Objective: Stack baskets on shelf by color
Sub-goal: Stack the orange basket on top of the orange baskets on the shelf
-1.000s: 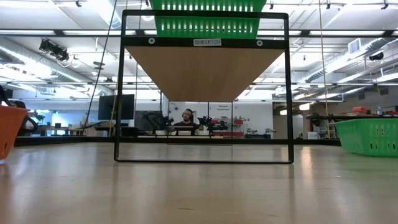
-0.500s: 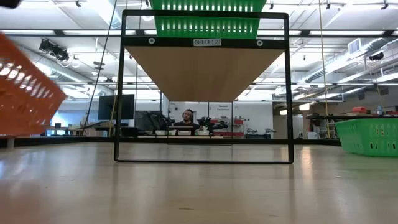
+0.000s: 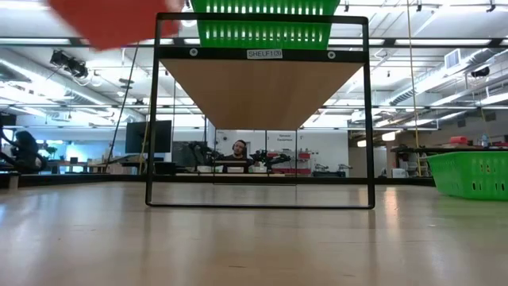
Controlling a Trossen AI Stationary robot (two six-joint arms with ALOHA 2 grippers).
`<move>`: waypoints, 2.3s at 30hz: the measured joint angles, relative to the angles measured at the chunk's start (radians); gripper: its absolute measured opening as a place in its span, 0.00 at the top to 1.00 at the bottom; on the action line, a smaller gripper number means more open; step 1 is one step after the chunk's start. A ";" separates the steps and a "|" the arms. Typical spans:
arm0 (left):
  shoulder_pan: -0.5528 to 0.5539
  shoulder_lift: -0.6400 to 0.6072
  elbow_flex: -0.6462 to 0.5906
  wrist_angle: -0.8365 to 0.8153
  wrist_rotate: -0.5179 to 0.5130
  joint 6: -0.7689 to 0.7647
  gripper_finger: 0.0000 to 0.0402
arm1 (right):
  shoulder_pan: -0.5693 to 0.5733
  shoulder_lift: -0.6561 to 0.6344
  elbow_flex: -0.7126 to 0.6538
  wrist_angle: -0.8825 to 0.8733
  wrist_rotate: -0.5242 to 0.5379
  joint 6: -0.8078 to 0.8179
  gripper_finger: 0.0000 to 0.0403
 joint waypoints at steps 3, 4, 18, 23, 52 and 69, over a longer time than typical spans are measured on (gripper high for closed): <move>0.087 -0.001 0.122 -0.026 -0.057 0.099 0.99 | 0.000 0.000 0.000 0.000 0.022 0.020 0.52; 0.116 -0.001 0.156 -0.022 -0.066 0.144 0.99 | 0.000 0.000 0.000 0.000 0.027 0.025 0.52; 0.477 0.103 0.237 0.209 0.073 0.517 0.99 | -0.022 0.000 0.000 0.000 0.037 0.098 0.52; 0.499 0.164 0.237 0.337 0.117 0.517 0.98 | -0.022 0.000 0.000 0.000 0.036 0.112 0.52; 0.498 0.309 0.237 0.359 0.135 0.519 0.82 | -0.022 0.001 -0.030 0.000 0.012 0.146 0.52; 0.541 0.309 0.237 0.359 0.134 0.548 0.83 | -0.021 0.000 -0.030 0.007 0.008 0.150 0.52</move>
